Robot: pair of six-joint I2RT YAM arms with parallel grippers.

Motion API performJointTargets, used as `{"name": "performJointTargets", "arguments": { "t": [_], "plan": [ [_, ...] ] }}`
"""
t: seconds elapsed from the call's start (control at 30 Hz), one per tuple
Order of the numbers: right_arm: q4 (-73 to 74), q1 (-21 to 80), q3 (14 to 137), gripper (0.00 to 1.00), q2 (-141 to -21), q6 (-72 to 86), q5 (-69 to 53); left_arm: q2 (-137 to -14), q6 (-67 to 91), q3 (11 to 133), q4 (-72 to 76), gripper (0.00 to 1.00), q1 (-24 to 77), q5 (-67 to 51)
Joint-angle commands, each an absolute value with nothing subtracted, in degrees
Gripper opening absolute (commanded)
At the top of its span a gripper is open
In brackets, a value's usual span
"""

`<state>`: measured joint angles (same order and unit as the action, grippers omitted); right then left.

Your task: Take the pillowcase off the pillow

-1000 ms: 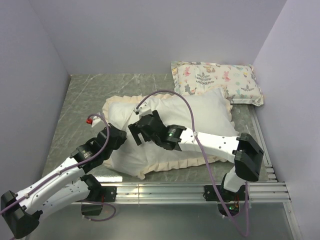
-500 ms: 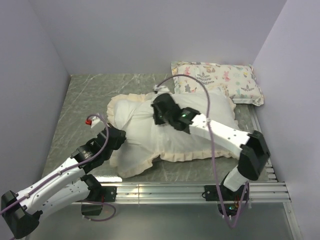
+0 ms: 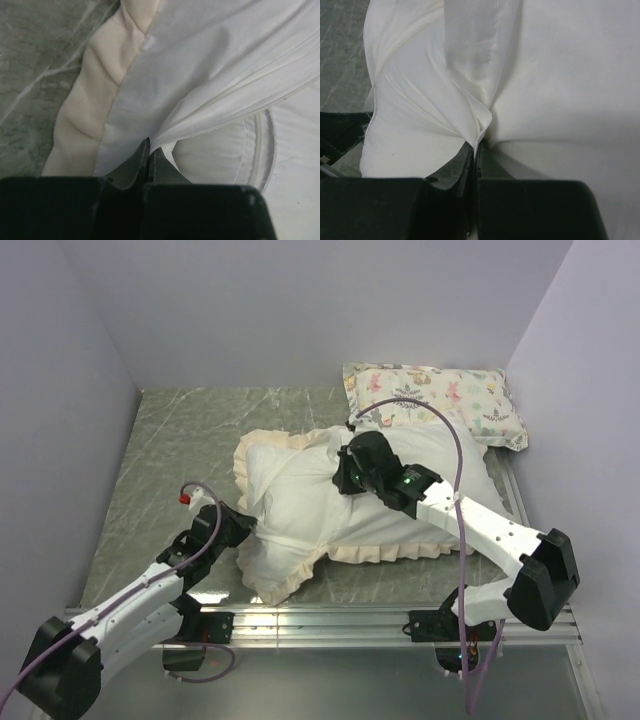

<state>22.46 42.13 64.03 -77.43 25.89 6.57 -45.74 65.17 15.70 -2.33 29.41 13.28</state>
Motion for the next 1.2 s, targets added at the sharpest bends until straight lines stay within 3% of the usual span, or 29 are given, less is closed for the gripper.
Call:
{"name": "performJointTargets", "arguments": {
  "t": [0.0, 0.07, 0.1, 0.2, 0.3, 0.5, 0.67, 0.8, 0.97, 1.03, 1.07, 1.1, 1.13, 1.17],
  "plan": [
    [21.62, 43.14, 64.77, 0.01, -77.17, 23.20, 19.42, -50.70, 59.42, 12.31, -0.45, 0.00, 28.04, 10.39],
    [22.59, 47.08, 66.09, 0.15, -76.91, 22.33, 22.84, -52.72, 58.98, 11.96, 2.26, 0.01, 28.04, 9.41],
    [22.67, 48.24, 67.49, 0.35, -76.64, 21.80, 23.81, -53.00, 58.71, 11.87, 2.72, 0.01, 28.04, 8.80],
    [25.13, 53.34, 71.26, 0.63, -75.85, 21.18, 28.11, -52.91, 58.71, 11.17, 3.51, 0.00, 28.12, 8.61],
    [27.77, 60.71, 74.87, 0.74, -74.97, 20.92, 34.00, -51.77, 58.89, 10.29, 3.95, 0.00, 28.12, 8.26],
    [26.55, 69.95, 78.13, 0.77, -79.97, 20.13, 29.72, -49.66, 59.59, 9.05, 4.75, 0.01, 28.12, 7.30],
    [27.33, 70.40, 79.45, 0.82, -92.44, 22.41, 23.83, -48.17, 59.50, 8.96, 3.70, 0.00, 28.04, 6.86],
    [28.21, 70.05, 78.40, 0.95, -99.22, 25.57, 25.05, -46.15, 59.85, 9.14, 2.03, 0.00, 28.12, 6.94],
    [25.13, 67.42, 76.54, 0.96, -104.67, 26.11, 19.61, -41.93, 60.03, 9.31, 0.18, 0.00, 28.12, 6.68],
    [26.45, 66.98, 77.69, 0.87, -107.73, 25.23, 19.95, -41.14, 59.85, 9.75, -1.67, 0.00, 28.12, 6.16],
    [26.37, 66.54, 78.04, 0.75, -108.19, 25.14, 19.08, -40.61, 59.51, 10.45, -2.02, 0.01, 28.04, 5.89],
    [25.15, 64.62, 77.87, 0.27, -108.28, 25.14, 17.68, -40.34, 59.33, 10.81, -2.98, 0.01, 28.12, 5.71],
    [23.92, 63.38, 77.26, 0.10, -107.24, 25.22, 15.75, -39.99, 59.15, 11.25, -3.51, 0.00, 28.12, 5.45],
    [22.25, 61.54, 75.60, 0.00, -106.36, 25.31, 9.38, -39.90, 58.63, 12.03, -3.95, 0.01, 28.12, 5.19]
  ]
}}
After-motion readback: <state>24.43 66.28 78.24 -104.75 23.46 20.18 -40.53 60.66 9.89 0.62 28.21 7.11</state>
